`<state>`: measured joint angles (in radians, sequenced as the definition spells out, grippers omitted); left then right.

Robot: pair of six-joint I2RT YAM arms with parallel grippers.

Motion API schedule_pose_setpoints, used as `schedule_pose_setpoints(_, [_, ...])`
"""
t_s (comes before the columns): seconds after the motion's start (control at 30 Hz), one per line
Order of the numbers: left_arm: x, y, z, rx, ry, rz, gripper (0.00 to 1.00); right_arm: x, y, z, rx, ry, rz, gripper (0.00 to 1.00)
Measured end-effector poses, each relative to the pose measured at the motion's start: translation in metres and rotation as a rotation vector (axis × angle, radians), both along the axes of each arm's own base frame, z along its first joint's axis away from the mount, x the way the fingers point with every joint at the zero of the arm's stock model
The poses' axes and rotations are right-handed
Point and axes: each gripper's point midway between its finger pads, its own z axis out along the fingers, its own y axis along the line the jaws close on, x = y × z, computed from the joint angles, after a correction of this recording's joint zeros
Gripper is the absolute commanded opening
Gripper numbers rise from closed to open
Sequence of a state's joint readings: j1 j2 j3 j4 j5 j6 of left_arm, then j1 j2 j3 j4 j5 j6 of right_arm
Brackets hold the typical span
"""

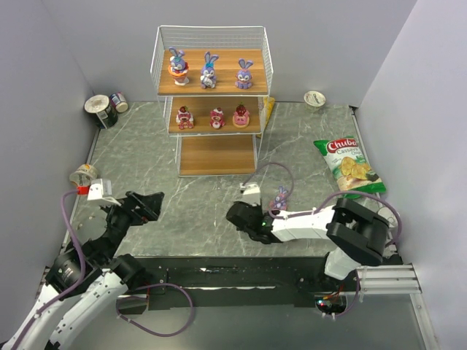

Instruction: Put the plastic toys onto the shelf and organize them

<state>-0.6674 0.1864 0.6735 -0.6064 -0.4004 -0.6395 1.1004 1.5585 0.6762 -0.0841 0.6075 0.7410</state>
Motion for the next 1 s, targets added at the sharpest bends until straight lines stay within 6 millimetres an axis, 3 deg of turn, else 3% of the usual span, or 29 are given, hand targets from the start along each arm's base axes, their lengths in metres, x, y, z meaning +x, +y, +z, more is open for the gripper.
schedule_pose_setpoints(0.2, [0.009,-0.018,-0.011,0.019,0.087,-0.039,0.96,0.008,0.066,0.009,0.053,0.016,0.225,0.0])
schedule_pose_setpoints(0.3, [0.014,-0.032,-0.016,-0.001,0.127,-0.07,0.96,0.011,0.089,0.01,0.057,0.011,0.32,0.0])
schedule_pose_setpoints(0.53, [0.025,-0.051,-0.04,-0.039,0.205,-0.085,0.96,0.016,0.11,0.003,0.012,0.005,0.439,0.01])
schedule_pose_setpoints(0.63, [0.027,-0.05,-0.049,-0.045,0.227,-0.062,0.96,0.017,0.112,0.003,0.011,0.002,0.456,0.09])
schedule_pose_setpoints(0.73, [0.028,-0.045,-0.046,-0.068,0.216,-0.03,0.96,0.018,0.114,0.002,0.012,0.001,0.464,0.21])
schedule_pose_setpoints(0.77, [0.028,-0.043,-0.044,-0.076,0.21,-0.019,0.96,0.019,0.115,0.003,0.014,-0.001,0.465,0.3])
schedule_pose_setpoints(0.83, [0.029,-0.039,-0.042,-0.087,0.201,-0.002,0.96,0.019,0.115,0.003,0.015,-0.001,0.465,0.34])
schedule_pose_setpoints(0.87, [0.028,-0.038,-0.041,-0.091,0.198,0.006,0.96,0.019,0.115,0.003,0.015,-0.001,0.465,0.45])
schedule_pose_setpoints(0.93, [0.028,-0.036,-0.04,-0.1,0.198,0.017,0.96,0.019,0.115,0.003,0.016,-0.001,0.465,0.54])
schedule_pose_setpoints(1.0, [0.029,-0.034,-0.042,-0.099,0.202,0.028,0.96,0.019,0.116,0.003,0.017,-0.001,0.464,0.69])
